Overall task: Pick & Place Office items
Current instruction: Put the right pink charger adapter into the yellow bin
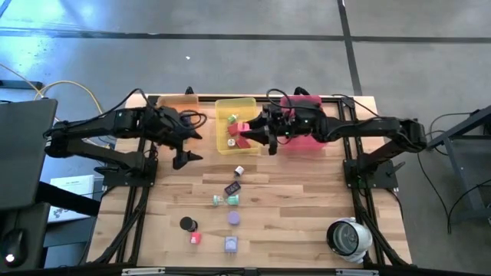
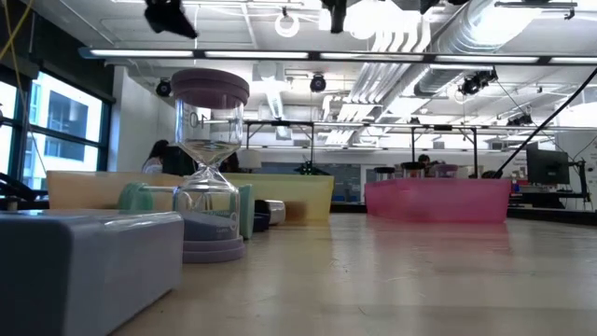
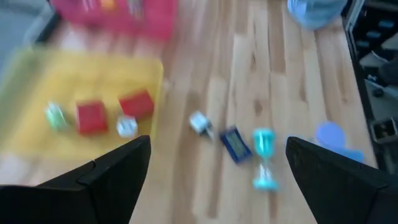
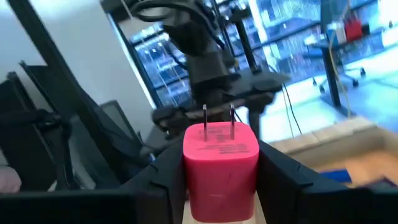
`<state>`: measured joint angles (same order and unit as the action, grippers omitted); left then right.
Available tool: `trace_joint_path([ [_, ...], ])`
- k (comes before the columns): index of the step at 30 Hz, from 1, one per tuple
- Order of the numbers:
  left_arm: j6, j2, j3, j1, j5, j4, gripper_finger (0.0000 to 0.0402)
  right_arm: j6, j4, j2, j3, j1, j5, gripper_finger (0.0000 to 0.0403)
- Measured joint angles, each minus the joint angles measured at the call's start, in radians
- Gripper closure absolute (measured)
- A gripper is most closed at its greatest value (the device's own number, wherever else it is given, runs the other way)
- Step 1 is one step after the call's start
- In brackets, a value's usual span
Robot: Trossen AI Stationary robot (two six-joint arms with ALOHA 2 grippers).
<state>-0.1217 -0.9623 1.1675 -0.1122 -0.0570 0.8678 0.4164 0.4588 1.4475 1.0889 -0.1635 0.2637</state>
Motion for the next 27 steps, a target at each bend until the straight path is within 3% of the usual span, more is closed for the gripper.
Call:
trace_joint_path([
  [9,0.248,-0.016,0.0,-0.05,-0.079,-0.321,0.0035,-0.016,0.025,0.0,0.0,0.0,-0.037,0.0266],
  [18,-0.042,-0.162,0.0,-0.12,-0.102,-0.516,0.0035,-0.08,0.048,0.0,0.0,0.0,-0.053,0.0266],
  [27,-0.108,-0.289,0.0,-0.128,-0.361,-0.633,0.0035,-0.107,0.016,0.0,0.0,0.0,-0.063,0.0266],
])
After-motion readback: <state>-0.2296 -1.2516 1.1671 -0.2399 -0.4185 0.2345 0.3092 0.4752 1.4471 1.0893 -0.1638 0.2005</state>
